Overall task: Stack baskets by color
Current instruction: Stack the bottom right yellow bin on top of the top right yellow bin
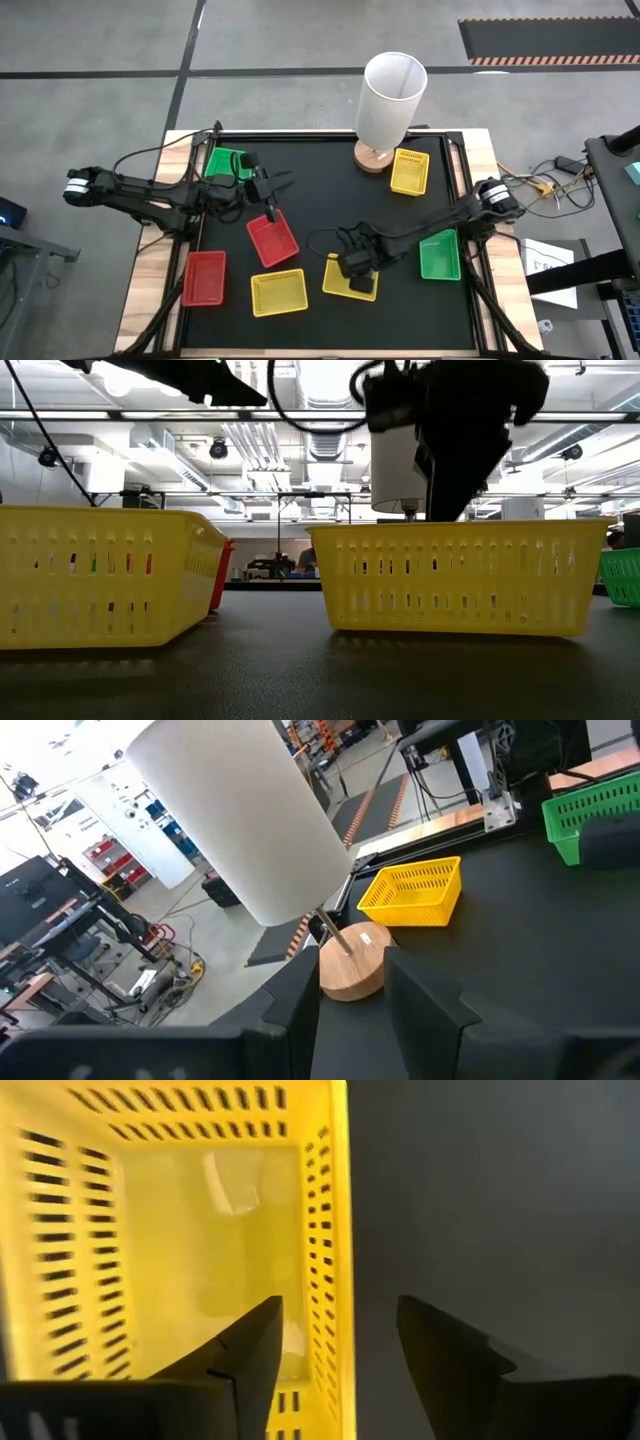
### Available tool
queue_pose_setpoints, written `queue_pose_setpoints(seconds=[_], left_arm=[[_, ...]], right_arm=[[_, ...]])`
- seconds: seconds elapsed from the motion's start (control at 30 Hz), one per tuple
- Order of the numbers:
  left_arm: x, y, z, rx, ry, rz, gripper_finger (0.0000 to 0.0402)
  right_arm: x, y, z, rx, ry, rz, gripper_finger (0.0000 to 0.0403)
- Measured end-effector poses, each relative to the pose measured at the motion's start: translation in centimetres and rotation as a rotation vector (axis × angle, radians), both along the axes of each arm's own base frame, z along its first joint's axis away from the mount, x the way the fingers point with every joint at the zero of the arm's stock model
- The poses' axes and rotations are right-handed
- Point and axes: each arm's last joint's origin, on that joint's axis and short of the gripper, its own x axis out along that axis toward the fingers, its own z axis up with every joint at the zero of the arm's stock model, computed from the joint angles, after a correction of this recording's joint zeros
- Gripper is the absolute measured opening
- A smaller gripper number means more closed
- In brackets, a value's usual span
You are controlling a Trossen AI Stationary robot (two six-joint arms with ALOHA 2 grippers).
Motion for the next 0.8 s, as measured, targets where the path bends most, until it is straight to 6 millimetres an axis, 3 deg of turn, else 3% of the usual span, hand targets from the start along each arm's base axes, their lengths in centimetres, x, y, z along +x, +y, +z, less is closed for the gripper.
queue_pose_setpoints(seconds=[0.23, 0.67, 0.8], left_arm=[[0.0, 0.0, 0.0, 0.003, 0.0, 0.0, 0.0097], [0.0, 0.0, 0.0, 0.001, 0.0, -0.001, 0.0097], [0.0, 0.0, 0.0, -0.001, -0.001, -0.001, 0.0097]], right_arm=[[0.5, -0.1, -1.3, -0.001, 0.039, 0.053, 0.019], [1.0, -0.5, -2.1, -0.002, 0.041, 0.048, 0.002], [1.0, -0.6, -2.1, 0.007, 0.04, 0.023, 0.0015]])
